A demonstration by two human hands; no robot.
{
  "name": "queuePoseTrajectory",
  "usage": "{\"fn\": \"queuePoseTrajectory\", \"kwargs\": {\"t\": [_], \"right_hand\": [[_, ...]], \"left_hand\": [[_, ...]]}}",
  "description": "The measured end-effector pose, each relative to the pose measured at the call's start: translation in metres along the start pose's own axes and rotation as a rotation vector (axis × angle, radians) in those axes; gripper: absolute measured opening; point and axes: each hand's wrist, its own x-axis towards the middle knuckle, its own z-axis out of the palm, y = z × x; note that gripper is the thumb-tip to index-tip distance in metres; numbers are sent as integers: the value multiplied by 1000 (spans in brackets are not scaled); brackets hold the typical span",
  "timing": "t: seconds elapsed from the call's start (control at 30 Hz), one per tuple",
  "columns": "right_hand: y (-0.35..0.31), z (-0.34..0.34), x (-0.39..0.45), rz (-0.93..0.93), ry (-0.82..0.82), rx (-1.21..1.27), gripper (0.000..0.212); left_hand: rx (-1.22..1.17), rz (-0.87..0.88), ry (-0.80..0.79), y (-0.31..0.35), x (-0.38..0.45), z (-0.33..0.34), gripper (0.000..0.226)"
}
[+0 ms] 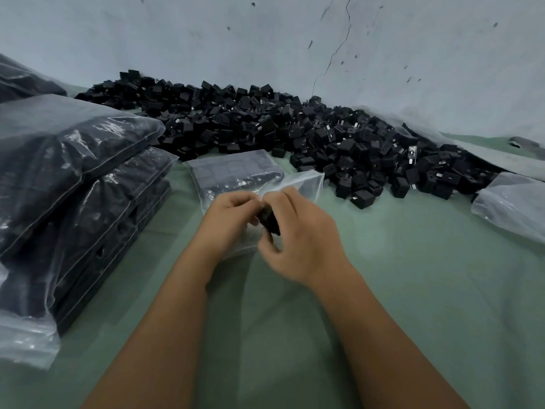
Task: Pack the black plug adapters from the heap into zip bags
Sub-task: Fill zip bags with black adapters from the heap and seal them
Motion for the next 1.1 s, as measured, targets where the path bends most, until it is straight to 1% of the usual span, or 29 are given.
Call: {"fn": "queuePoseTrajectory", "kwargs": {"t": [0.07, 0.13, 0.2, 0.27, 0.33, 0.43, 0.47, 0.53, 0.67, 0.7, 0.8, 0.87, 0.93, 1.0, 1.07, 1.1], "right_hand": [[-2, 3, 1, 66, -118, -7, 39], [1, 7, 0, 120, -229, -39, 45], [3, 10, -2, 192, -289, -65, 46], [2, 11, -3, 276, -288, -55, 38], [0, 12, -3, 354, -308, 8, 27], [2, 14, -2, 435, -358, 123, 16], [3, 14, -2, 467, -364, 164, 17], [4, 15, -2, 534, -350, 236, 30], [3, 14, -1, 606, -361, 270, 48], [3, 15, -1, 607, -381, 244, 48], [1, 15, -1, 552, -450, 132, 27], [2, 14, 0, 556, -437, 161, 24], [3, 14, 0, 593, -391, 226, 25], [2, 15, 1, 628, -377, 247, 31], [-1, 16, 1, 642, -401, 211, 42], [-2, 17, 1, 620, -423, 156, 45]], "left_hand": [[-12, 46, 64, 1, -1, -2, 12], [-17, 104, 109, 3, -1, -2, 12], [-34, 158, 117, 4, -1, -1, 13], [-57, 187, 125, 5, -2, -2, 11], [-72, 206, 128, 5, -3, -2, 11], [-109, 221, 89, 7, -4, -3, 18], [-128, 221, 59, 7, -4, -3, 18], [-164, 216, 5, 7, -5, -2, 12], [-172, 209, 5, 6, -6, -1, 9], [-164, 207, 14, 6, -6, -2, 9], [-169, 196, 33, 7, -6, -1, 10], [-185, 189, 33, 8, -7, 1, 10], [-200, 186, 25, 8, -8, 3, 9], [-211, 183, 19, 8, -8, 3, 9], [-231, 176, 12, 8, -8, 3, 8], [-236, 171, 12, 8, -8, 3, 8]]}}
